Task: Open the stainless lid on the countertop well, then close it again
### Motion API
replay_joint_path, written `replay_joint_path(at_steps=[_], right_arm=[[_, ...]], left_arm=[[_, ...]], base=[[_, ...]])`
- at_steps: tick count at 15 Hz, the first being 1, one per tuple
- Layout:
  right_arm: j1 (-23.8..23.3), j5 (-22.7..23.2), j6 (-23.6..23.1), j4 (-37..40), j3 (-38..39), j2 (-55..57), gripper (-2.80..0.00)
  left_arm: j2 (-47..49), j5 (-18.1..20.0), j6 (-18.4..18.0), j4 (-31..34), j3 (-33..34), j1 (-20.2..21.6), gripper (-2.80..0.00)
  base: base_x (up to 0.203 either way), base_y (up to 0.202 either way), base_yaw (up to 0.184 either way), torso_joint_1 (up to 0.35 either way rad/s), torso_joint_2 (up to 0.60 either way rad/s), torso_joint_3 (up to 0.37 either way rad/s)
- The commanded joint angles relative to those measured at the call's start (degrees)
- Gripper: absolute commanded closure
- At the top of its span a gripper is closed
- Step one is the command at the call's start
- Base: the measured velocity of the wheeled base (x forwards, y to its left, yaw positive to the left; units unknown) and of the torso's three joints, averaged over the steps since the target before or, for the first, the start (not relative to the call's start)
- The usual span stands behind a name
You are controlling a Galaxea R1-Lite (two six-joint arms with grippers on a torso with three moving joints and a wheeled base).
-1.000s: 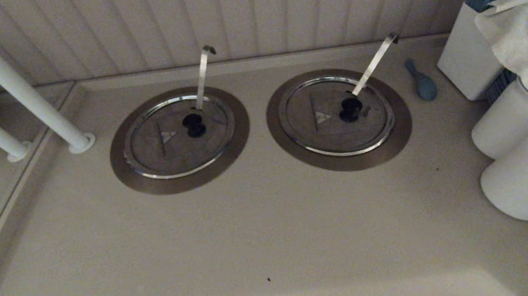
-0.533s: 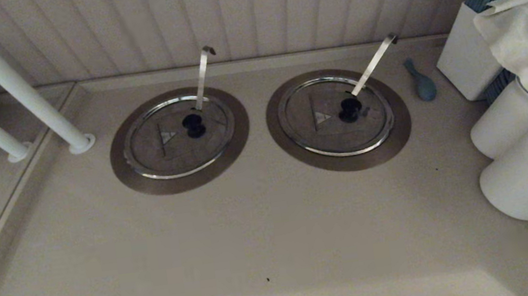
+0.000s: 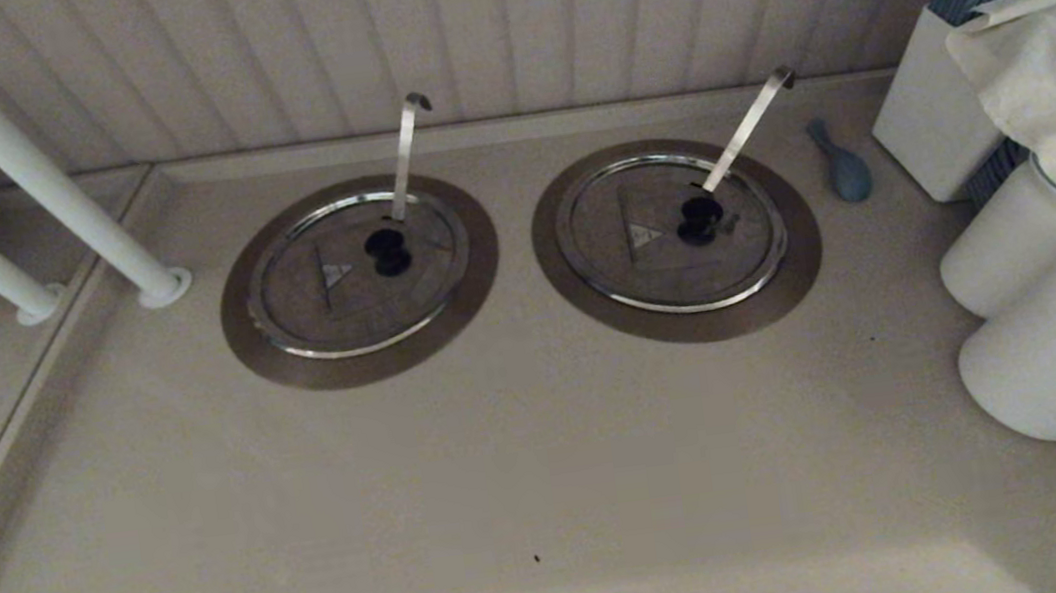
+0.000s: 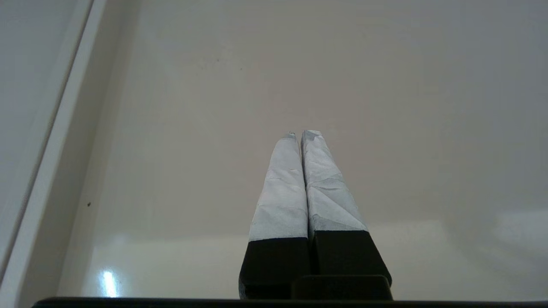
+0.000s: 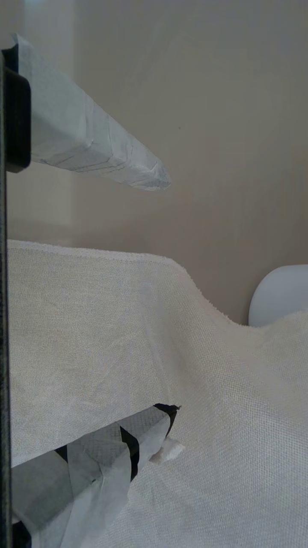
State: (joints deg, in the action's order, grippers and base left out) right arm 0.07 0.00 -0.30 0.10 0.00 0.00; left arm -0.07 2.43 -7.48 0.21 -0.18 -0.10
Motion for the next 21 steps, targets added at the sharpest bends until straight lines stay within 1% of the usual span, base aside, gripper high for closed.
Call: replay_joint_path(at_steps=[1, 2, 4, 8, 11, 14, 15, 16, 17, 21], right_arm=[[0.0, 0.0, 0.0, 0.0, 0.0, 0.0, -2.80], [0.0, 0.0, 0.0, 0.0, 0.0, 0.0, -2.80], [0.0, 0.0, 0.1, 0.0, 0.0, 0.0, -2.80], [0.0, -0.1, 0.3, 0.0, 0.0, 0.0, -2.80], [0.0, -0.1, 0.2, 0.0, 0.0, 0.0, -2.80], [0.0, -0.1, 0.3, 0.0, 0.0, 0.1, -2.80], [0.0, -0.1, 0.3, 0.0, -0.1, 0.1, -2.80], [0.0, -0.1, 0.2, 0.3, -0.2, 0.1, -2.80], [0.0, -0.1, 0.3, 0.0, 0.0, 0.0, -2.80], [0.0, -0.1, 0.4, 0.0, 0.0, 0.1, -2.80]], left_arm=[[0.2, -0.2, 0.4, 0.0, 0.2, 0.0, 0.00], [0.2, -0.3, 0.1, -0.1, 0.2, 0.0, 0.00], [0.2, -0.6, 2.1, 0.1, 0.2, 0.0, 0.00], [0.2, -0.5, 1.9, -0.1, 0.2, 0.0, 0.00], [0.2, -0.9, 3.7, -0.1, 0.2, 0.0, 0.00], [0.2, -0.8, 3.1, 0.1, 0.2, 0.0, 0.00], [0.2, -0.7, 2.5, 0.1, 0.2, 0.0, 0.00], [0.2, -0.5, 1.1, 0.1, 0.2, 0.0, 0.00], [0.2, -0.5, 0.7, 0.1, 0.2, 0.0, 0.00], [0.2, -0.6, 1.6, 0.1, 0.2, 0.0, 0.00]], base=[[0.000, 0.000, 0.000, 0.000, 0.00, 0.000], [0.000, 0.000, 0.000, 0.000, 0.00, 0.000], [0.000, 0.000, 0.000, 0.000, 0.00, 0.000], [0.000, 0.000, 0.000, 0.000, 0.00, 0.000], [0.000, 0.000, 0.000, 0.000, 0.00, 0.000], [0.000, 0.000, 0.000, 0.000, 0.00, 0.000], [0.000, 0.000, 0.000, 0.000, 0.00, 0.000], [0.000, 0.000, 0.000, 0.000, 0.00, 0.000], [0.000, 0.000, 0.000, 0.000, 0.00, 0.000], [0.000, 0.000, 0.000, 0.000, 0.00, 0.000]])
